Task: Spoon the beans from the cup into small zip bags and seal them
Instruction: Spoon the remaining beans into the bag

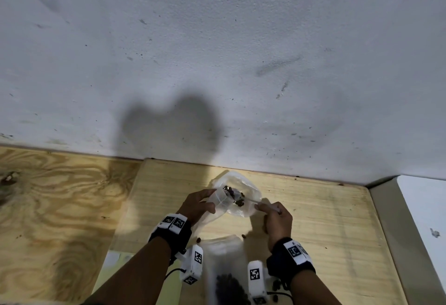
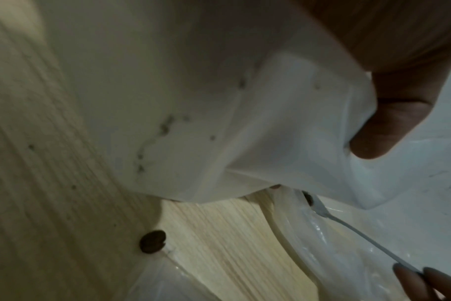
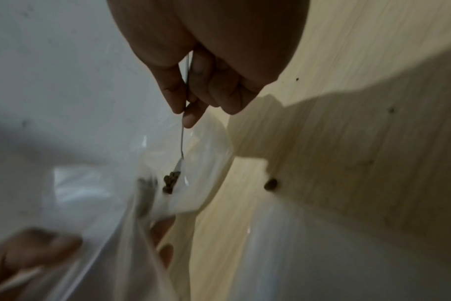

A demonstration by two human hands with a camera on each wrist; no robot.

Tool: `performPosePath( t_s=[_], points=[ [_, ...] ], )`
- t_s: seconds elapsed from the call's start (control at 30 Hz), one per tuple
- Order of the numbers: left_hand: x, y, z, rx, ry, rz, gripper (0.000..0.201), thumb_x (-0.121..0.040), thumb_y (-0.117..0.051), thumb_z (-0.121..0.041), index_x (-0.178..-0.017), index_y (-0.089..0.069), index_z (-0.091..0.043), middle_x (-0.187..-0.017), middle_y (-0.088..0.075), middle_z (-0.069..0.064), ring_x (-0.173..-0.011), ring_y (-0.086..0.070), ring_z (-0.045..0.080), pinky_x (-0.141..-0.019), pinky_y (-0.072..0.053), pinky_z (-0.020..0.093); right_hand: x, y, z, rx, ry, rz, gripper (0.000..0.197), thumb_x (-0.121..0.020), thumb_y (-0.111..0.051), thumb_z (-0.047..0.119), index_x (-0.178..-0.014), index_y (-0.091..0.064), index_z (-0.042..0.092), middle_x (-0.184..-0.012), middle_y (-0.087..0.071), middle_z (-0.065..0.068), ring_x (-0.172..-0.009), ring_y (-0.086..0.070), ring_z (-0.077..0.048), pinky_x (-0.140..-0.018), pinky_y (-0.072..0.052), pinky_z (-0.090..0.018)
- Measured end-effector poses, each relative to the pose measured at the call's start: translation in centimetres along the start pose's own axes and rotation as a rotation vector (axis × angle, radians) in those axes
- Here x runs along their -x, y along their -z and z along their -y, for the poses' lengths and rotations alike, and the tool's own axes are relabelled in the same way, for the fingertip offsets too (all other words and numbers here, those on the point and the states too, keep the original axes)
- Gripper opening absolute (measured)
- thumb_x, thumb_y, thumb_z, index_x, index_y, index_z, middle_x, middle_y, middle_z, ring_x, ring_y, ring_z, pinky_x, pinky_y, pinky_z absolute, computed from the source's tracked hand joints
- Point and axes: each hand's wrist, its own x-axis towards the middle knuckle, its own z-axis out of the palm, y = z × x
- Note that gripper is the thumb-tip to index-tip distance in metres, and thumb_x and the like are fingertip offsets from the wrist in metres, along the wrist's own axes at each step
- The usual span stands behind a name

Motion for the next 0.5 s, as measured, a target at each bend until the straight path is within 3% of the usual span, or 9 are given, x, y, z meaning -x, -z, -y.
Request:
performPosePath(
  t_s=[0.2,0.37,0.5],
  points=[
    [0.1,0.0,-0.3,-0.009,-0.010,0.017,0.080,-0.027,-0.063,-0.027,-0.107,-0.068,-0.025,-0.114,-0.067,0.001,-0.108,-0.058,0.019,-0.081,-0.046,0.027,0.0,2.1,2.2,-0.025,0.057,-0.004,0.037,-0.073,-0.074,0.001,-0.059,-0.044,0.017,-0.052,-0.030,-0.001,-0.044,-0.022,-0.013,-0.044,-0.018,-0.023],
    [0.2,-0.2,-0.2,-0.002,-0.005,0.019,0.080,-0.027,-0.063,-0.025,-0.106,-0.068,-0.025,-0.115,-0.067,0.001,-0.112,-0.057,0.021,-0.085,-0.045,0.028,0.8,3.2,4.1,-0.037,0.149,0.053,0.038,-0.075,-0.072,-0.001,-0.052,-0.049,0.017,-0.046,-0.034,-0.002,-0.042,-0.024,-0.015,-0.046,-0.020,-0.025],
    [0.1,-0.5,-0.3,-0.040,-0.003,0.025,0.079,-0.035,-0.064,-0.013,-0.114,-0.065,-0.019,-0.118,-0.065,0.004,-0.114,-0.055,0.021,-0.078,-0.046,0.019,1.1,2.6,5.4,0.065,0.313,0.145,0.037,-0.072,-0.078,0.001,-0.057,-0.047,0.015,-0.055,-0.037,-0.003,-0.051,-0.031,-0.016,-0.053,-0.026,-0.027]
  ],
)
